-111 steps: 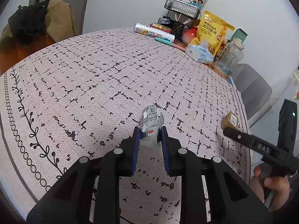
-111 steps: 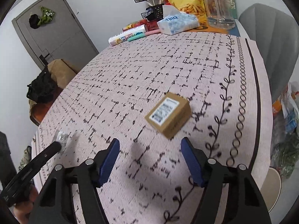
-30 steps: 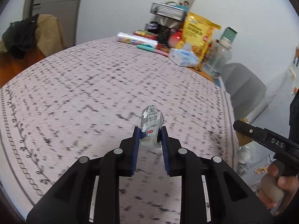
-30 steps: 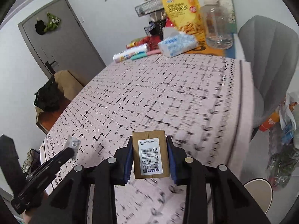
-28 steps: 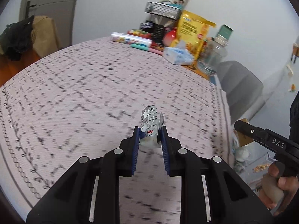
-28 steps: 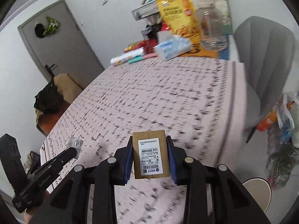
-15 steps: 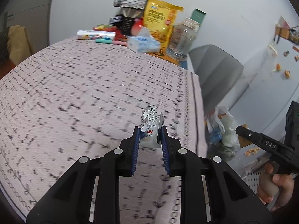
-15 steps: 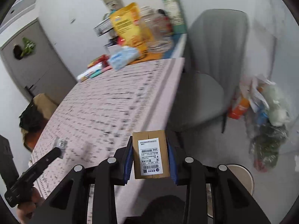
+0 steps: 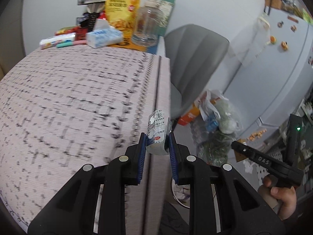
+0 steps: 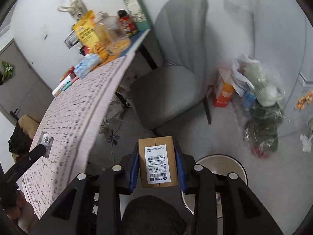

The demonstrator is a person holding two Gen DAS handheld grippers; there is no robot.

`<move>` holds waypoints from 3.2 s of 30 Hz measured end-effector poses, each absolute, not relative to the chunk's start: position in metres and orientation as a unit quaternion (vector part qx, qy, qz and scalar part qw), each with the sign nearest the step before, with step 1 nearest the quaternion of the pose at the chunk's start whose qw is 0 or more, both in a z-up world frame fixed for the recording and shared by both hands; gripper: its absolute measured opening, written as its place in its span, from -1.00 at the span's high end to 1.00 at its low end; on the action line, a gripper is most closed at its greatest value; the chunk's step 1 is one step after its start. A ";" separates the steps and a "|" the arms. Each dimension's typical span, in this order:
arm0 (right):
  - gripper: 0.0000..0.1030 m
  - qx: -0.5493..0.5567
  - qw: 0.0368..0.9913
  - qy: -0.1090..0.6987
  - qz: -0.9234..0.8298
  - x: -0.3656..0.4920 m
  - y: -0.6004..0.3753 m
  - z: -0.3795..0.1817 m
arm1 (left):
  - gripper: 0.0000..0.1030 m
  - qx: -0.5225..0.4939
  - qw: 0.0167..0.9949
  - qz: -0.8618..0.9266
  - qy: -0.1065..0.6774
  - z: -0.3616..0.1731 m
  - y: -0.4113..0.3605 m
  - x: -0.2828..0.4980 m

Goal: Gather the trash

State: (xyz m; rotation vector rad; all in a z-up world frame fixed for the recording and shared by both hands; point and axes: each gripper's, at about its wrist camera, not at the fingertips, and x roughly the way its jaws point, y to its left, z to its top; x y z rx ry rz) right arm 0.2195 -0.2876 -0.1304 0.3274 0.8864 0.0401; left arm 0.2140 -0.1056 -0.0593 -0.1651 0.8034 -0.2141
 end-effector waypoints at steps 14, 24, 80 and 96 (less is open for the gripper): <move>-0.31 0.237 0.858 0.454 -0.046 0.211 -0.380 -0.220 | 0.56 -0.014 0.878 -0.159 0.451 -0.111 -0.216 0.238; -0.36 0.274 0.847 0.449 -0.081 0.180 -0.440 -0.238 | 0.54 0.012 0.829 -0.219 0.514 -0.161 -0.297 0.247; -0.85 0.116 0.933 0.340 0.005 0.083 -0.260 -0.044 | -0.88 -0.094 0.936 -0.129 0.313 0.018 -0.070 0.124; -0.85 0.070 0.944 0.314 0.070 0.046 -0.188 -0.024 | -0.88 -0.098 0.955 -0.069 0.273 0.031 -0.012 0.049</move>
